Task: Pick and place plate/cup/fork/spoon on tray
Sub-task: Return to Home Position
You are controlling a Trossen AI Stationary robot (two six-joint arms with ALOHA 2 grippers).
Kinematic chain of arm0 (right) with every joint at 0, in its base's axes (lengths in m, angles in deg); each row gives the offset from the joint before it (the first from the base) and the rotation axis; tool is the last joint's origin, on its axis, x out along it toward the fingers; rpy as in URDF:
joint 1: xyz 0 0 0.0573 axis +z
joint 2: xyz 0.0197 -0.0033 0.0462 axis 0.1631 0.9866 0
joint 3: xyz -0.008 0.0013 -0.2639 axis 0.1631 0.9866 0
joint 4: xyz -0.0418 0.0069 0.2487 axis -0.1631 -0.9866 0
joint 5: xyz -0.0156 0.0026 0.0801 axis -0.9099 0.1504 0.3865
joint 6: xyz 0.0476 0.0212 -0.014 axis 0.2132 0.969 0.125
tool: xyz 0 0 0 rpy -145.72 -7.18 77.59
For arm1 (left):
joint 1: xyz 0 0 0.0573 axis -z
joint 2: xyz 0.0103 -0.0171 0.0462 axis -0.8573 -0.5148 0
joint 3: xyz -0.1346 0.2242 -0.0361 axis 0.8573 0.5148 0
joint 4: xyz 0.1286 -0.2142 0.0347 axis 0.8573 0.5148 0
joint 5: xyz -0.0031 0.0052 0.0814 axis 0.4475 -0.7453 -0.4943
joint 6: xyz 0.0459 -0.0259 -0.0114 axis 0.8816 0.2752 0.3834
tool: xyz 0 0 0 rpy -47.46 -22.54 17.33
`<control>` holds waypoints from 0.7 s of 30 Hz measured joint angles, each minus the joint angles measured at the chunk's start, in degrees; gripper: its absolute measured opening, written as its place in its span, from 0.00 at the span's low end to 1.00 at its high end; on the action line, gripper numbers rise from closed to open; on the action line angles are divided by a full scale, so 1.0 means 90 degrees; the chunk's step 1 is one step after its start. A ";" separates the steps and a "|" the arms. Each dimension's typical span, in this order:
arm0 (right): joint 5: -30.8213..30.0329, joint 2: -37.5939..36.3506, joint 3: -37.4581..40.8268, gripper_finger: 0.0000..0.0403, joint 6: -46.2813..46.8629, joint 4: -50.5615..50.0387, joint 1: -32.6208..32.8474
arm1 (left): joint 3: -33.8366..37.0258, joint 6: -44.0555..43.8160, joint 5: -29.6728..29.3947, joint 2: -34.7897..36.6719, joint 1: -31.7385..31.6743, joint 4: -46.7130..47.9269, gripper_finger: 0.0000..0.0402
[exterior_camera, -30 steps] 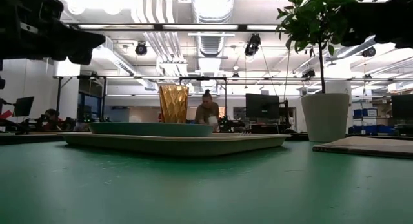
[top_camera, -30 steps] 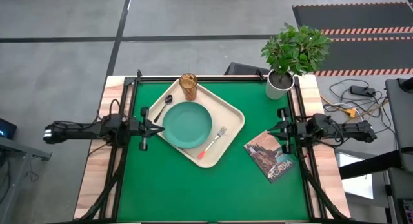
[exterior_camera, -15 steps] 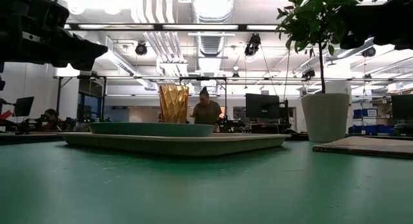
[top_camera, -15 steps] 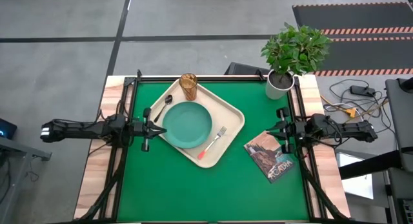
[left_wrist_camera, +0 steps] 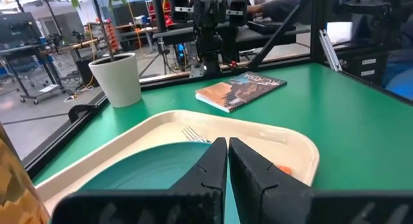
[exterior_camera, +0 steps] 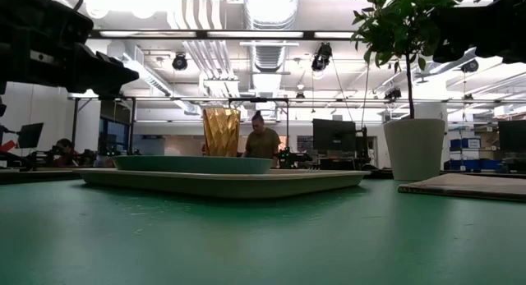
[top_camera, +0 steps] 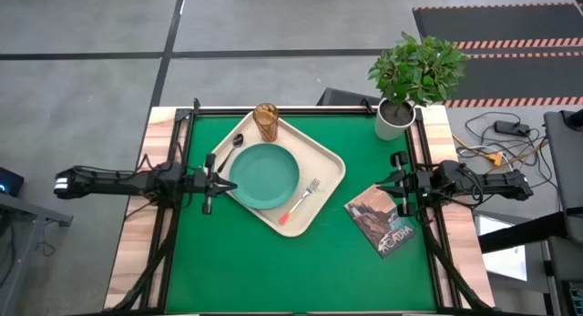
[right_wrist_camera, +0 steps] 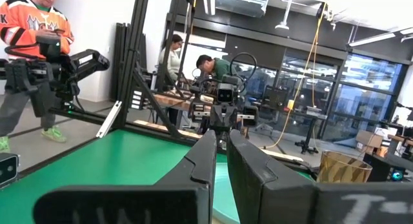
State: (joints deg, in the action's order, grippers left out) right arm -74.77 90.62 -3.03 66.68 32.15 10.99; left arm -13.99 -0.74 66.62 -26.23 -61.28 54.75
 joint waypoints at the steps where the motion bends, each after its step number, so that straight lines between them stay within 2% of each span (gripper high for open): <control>1: 0.0000 0.0000 0.0000 0.07 0.0000 0.0001 0.0000 | 0.0000 0.0001 0.0000 -0.0028 0.0000 -0.0001 0.00; 21: 0.0000 0.0000 0.0002 0.07 0.0000 0.0001 0.0000 | 0.0002 0.0001 0.0000 -0.0460 0.0000 -0.0002 0.00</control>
State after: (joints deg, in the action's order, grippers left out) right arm -74.77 90.62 -3.01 66.68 32.16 10.99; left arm -13.97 -0.73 66.62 -30.37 -61.28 54.73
